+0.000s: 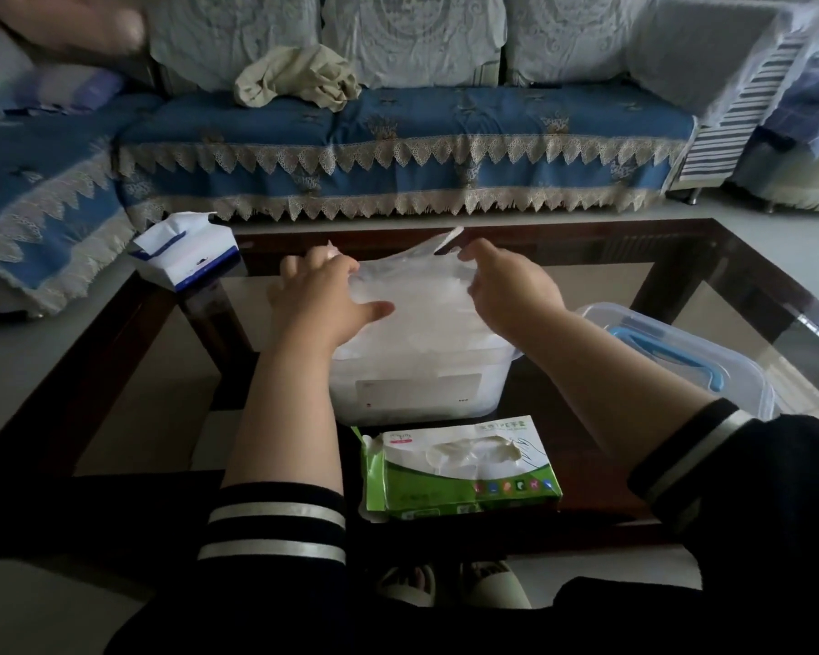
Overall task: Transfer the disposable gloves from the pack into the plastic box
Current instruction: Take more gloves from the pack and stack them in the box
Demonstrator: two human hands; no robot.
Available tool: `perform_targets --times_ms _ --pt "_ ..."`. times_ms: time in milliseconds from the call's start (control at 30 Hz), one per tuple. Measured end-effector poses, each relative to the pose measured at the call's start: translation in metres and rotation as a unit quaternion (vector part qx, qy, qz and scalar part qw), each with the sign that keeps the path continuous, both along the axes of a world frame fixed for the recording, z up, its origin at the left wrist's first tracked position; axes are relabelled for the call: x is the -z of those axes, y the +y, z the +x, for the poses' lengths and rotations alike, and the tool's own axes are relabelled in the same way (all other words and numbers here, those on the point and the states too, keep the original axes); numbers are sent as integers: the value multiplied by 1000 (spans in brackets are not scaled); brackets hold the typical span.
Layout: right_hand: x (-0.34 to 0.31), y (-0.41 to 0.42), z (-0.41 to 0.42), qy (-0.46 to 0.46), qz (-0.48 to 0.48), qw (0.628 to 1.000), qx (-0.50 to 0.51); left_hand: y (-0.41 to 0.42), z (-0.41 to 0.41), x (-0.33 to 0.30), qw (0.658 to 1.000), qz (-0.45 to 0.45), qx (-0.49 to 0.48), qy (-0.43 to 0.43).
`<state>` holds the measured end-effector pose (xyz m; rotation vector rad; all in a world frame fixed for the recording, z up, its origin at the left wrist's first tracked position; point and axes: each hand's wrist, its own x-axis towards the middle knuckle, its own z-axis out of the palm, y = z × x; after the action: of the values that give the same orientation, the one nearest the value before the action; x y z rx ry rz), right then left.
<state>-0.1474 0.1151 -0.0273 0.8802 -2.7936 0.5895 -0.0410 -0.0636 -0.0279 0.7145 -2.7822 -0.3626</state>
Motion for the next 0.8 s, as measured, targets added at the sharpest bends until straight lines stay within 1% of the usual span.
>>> perform_targets --times_ms 67,133,200,267,367,434,534,600,634,700,800 --pt "3 -7 0 41 58 997 -11 -2 0 4 999 2 -12 -39" --pt "4 -13 3 63 110 992 -15 -3 1 8 998 17 -29 -58" --pt "5 -16 5 73 144 987 -12 -2 3 8 997 26 -46 -51" --pt "5 -14 6 83 170 982 -10 1 6 4 998 8 -56 -29" --pt "4 -8 8 95 176 980 -10 4 9 0 998 -16 -64 -19" --pt "0 1 11 61 131 989 -3 5 11 2 997 -11 -66 -33" --pt "-9 24 15 -30 16 999 38 5 16 1 996 0 -74 -53" --pt "-10 44 18 -81 -94 989 79 6 19 -3 996 2 -74 -43" --pt "-9 54 21 -96 -157 978 97 8 21 -4 997 3 -73 -32" --pt "-5 71 32 -91 -261 954 116 10 25 -6 997 6 -72 6" --pt "-3 89 58 -55 -346 931 104 16 34 -5 994 -10 -64 85"
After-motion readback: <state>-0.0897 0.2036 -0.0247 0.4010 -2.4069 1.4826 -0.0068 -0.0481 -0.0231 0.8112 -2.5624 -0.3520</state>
